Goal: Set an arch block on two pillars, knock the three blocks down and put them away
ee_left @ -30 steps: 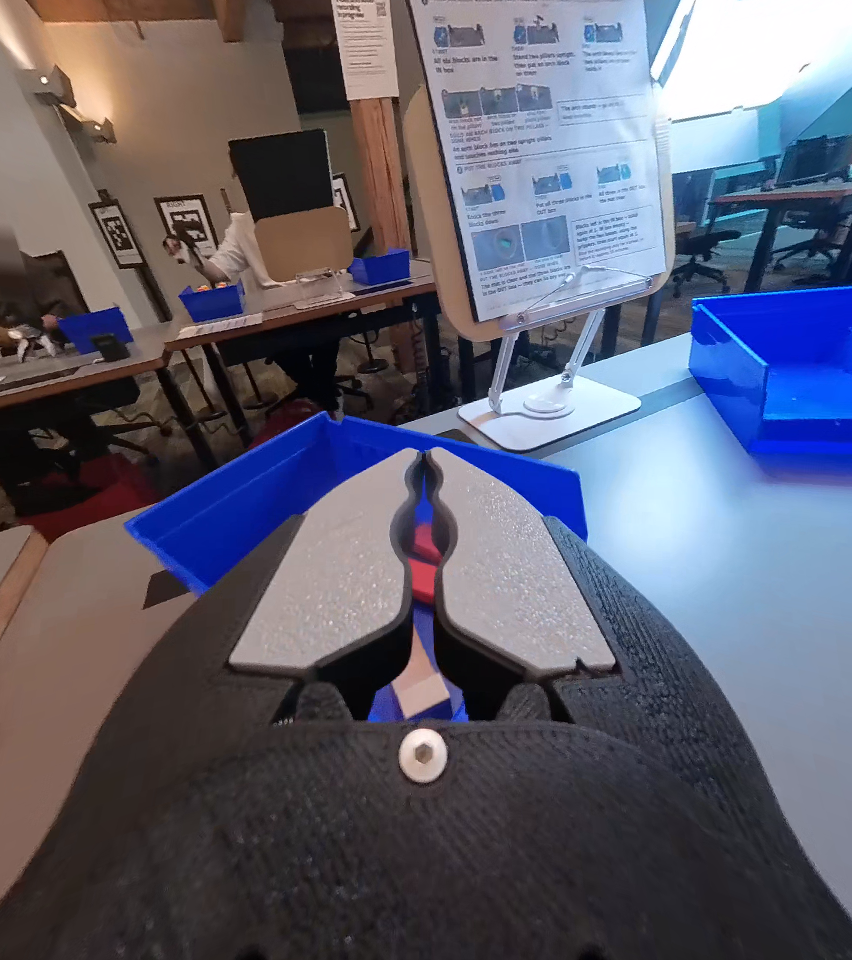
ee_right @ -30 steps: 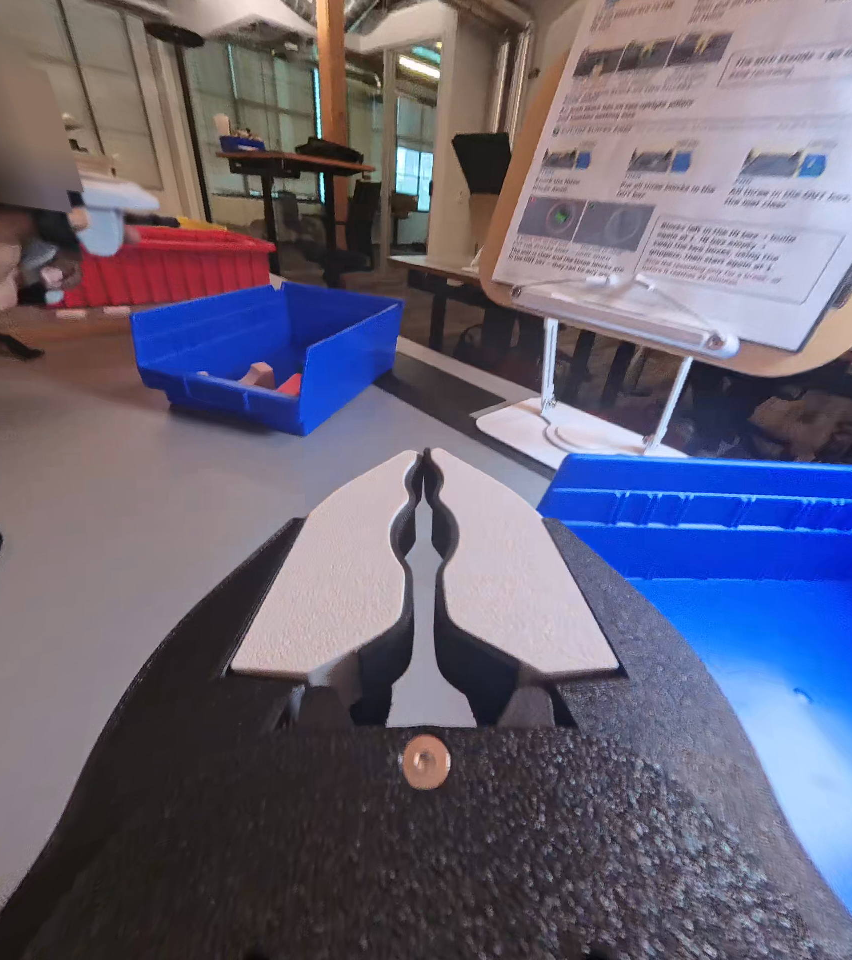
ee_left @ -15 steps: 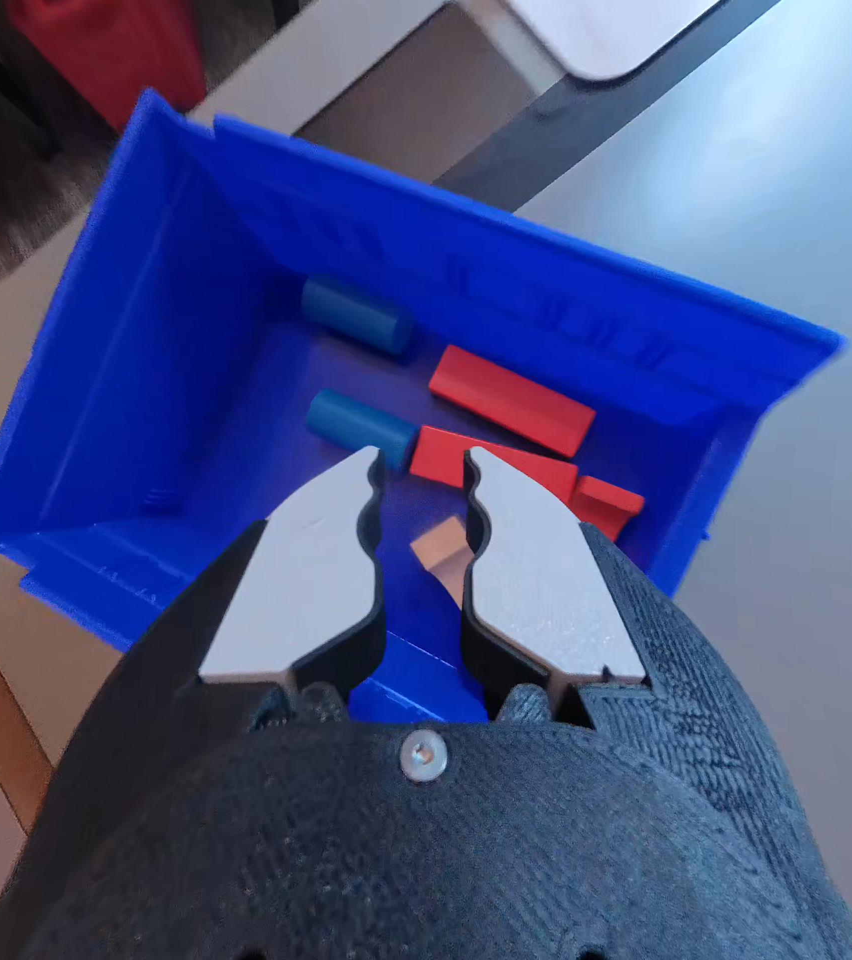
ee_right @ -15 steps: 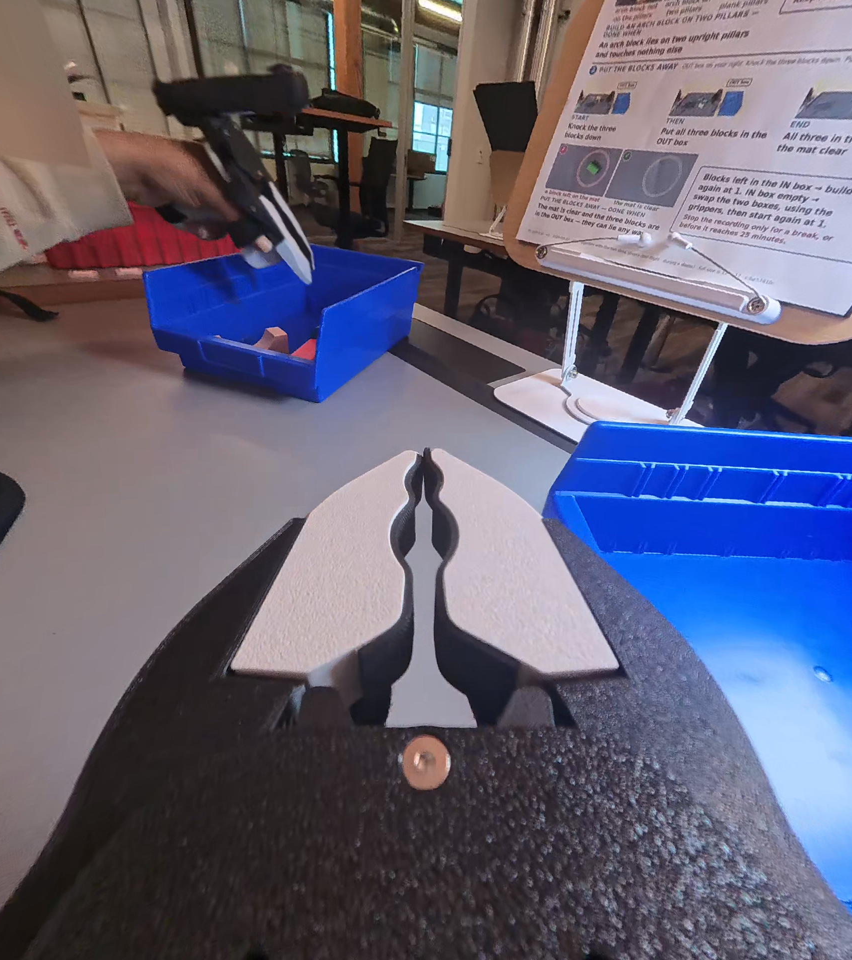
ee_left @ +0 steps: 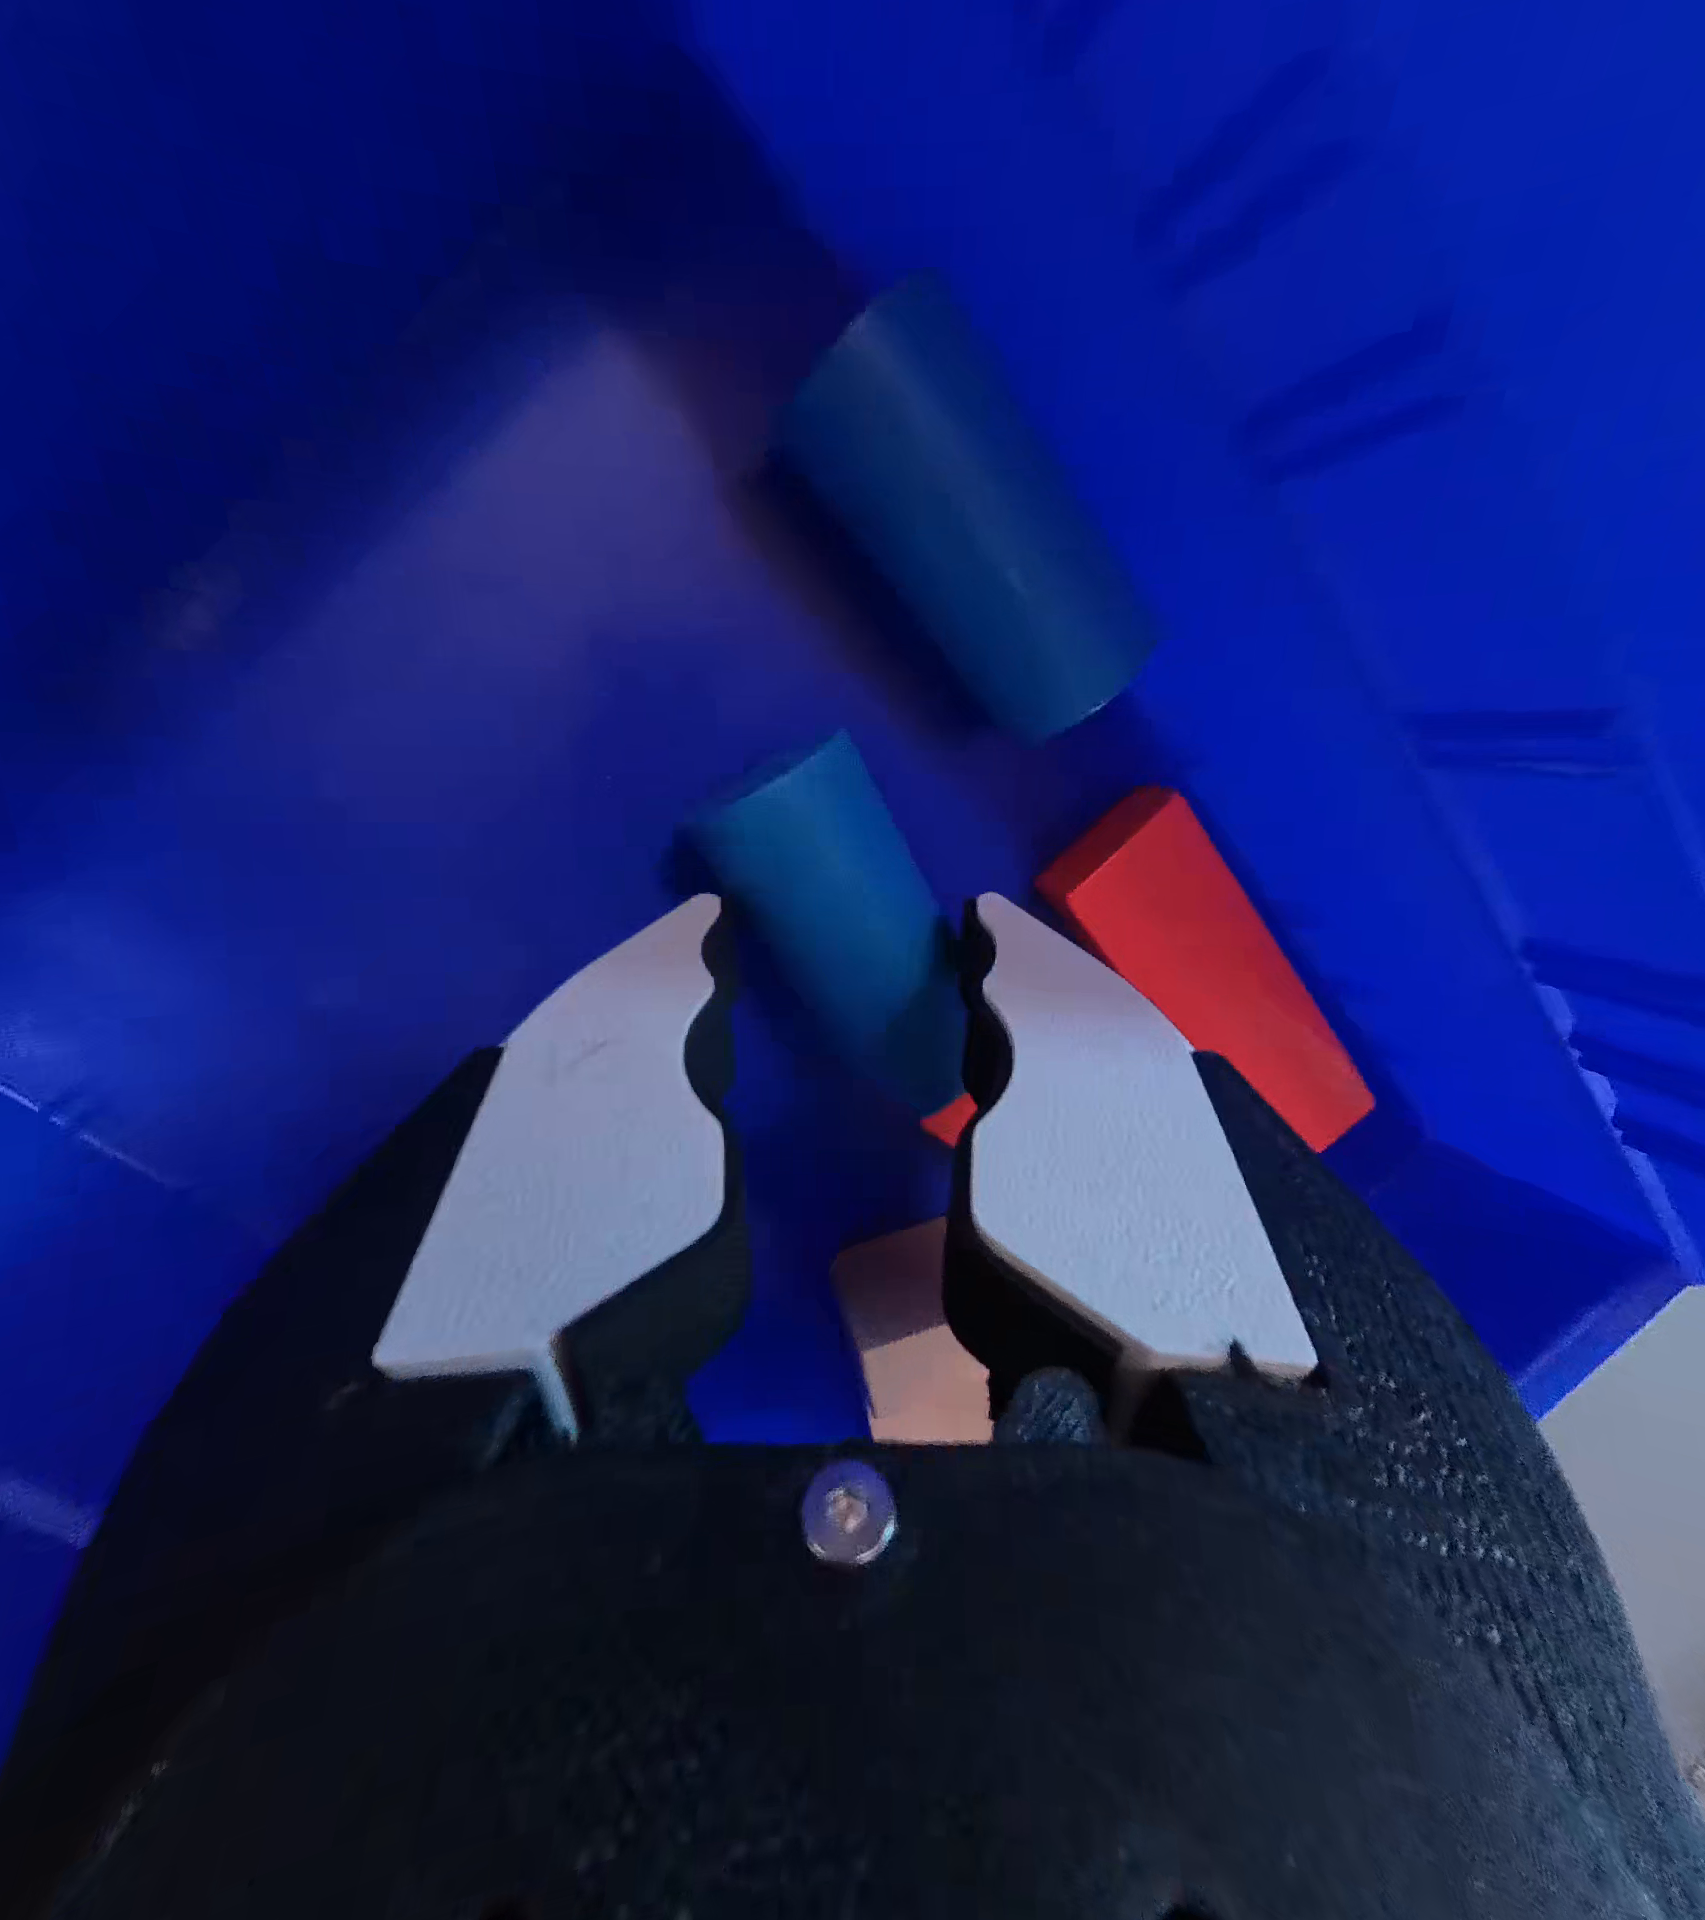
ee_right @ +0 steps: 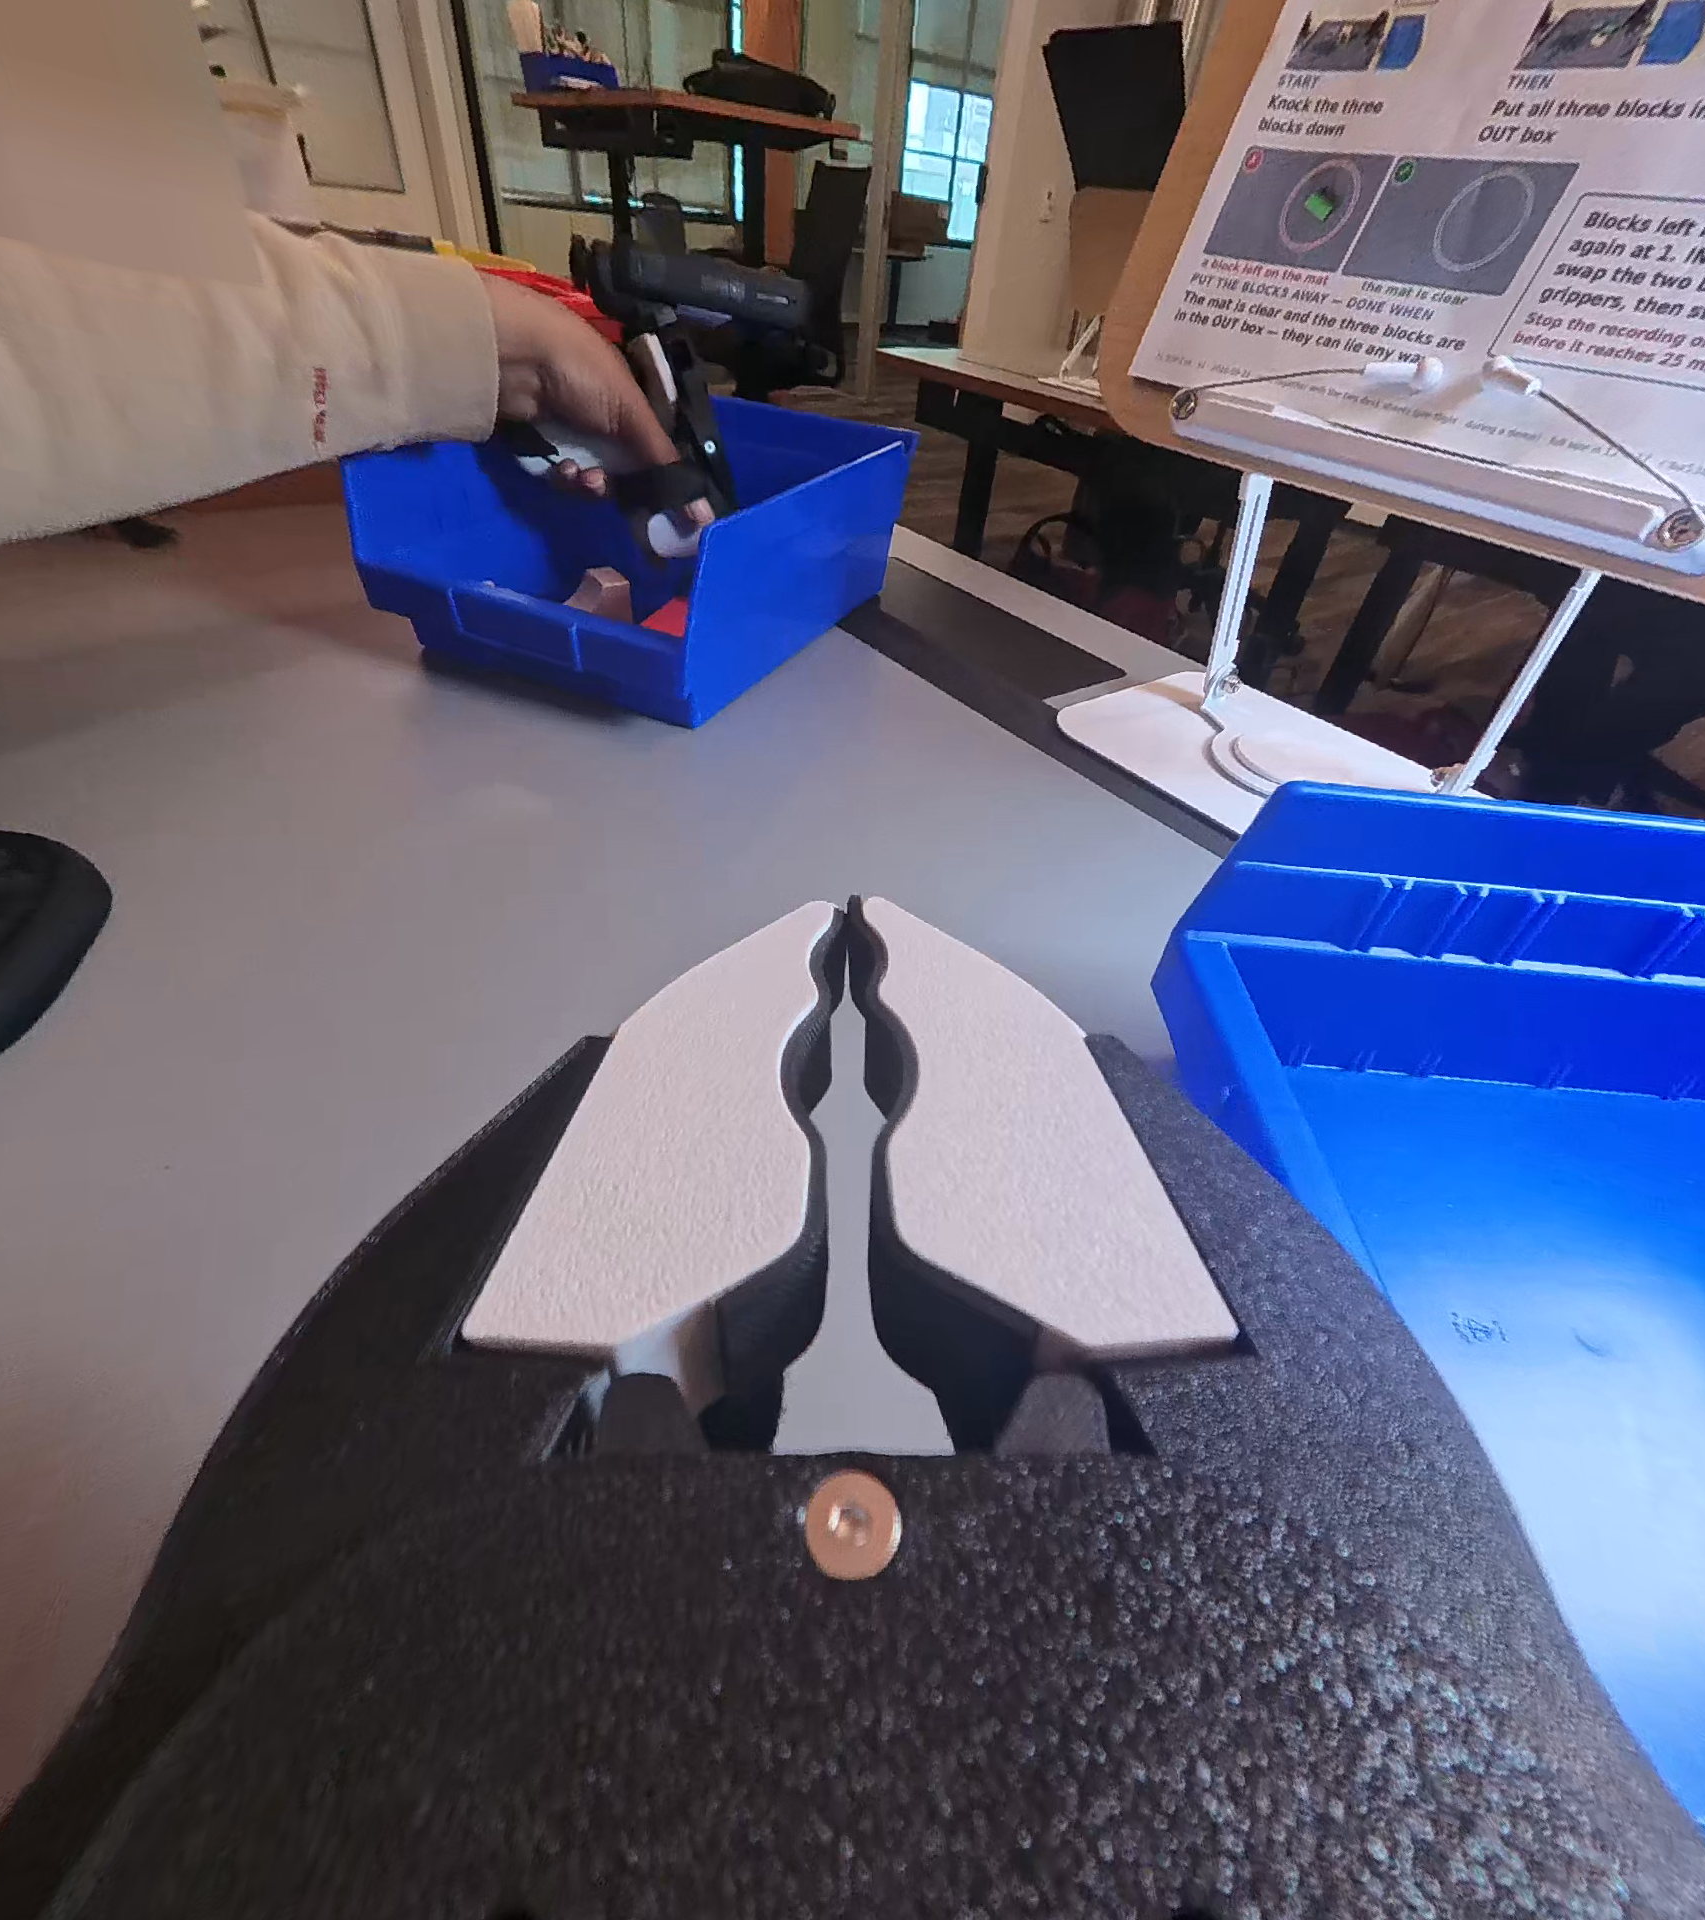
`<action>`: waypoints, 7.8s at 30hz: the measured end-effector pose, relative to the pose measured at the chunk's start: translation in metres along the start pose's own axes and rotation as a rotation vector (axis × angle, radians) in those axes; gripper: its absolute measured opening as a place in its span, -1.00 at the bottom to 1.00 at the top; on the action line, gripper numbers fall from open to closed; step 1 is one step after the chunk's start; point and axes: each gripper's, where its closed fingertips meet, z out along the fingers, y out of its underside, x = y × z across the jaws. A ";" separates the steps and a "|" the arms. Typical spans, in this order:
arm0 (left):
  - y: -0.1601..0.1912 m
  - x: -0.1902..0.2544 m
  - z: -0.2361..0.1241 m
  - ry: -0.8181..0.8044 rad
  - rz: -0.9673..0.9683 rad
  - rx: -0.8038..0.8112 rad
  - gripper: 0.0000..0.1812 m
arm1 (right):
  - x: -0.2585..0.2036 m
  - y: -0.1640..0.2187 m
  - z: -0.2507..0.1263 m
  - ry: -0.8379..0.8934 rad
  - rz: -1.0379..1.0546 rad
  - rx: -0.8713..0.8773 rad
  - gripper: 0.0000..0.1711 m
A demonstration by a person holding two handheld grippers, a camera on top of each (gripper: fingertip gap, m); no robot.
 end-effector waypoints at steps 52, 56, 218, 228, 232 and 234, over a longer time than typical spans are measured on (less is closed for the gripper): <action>0.083 0.229 -0.078 0.132 0.583 1.073 -0.65 | 0.010 0.062 0.018 0.154 0.024 -0.410 -0.62; 0.076 0.211 -0.084 0.094 0.547 1.093 -0.66 | 0.007 0.064 0.020 0.141 0.010 -0.413 -0.62; 0.167 0.320 0.016 0.373 0.927 0.558 -0.65 | -0.037 0.066 0.040 -0.179 -0.055 -0.556 -0.60; 0.166 0.321 0.018 0.366 0.927 0.557 -0.67 | -0.037 0.065 0.041 -0.175 -0.055 -0.548 -0.62; 0.166 0.322 0.015 0.391 0.918 0.564 -0.61 | -0.037 0.060 0.040 -0.183 -0.042 -0.523 -0.54; 0.164 0.322 0.009 0.404 0.911 0.579 -0.56 | -0.035 0.052 0.038 -0.176 -0.038 -0.490 -0.50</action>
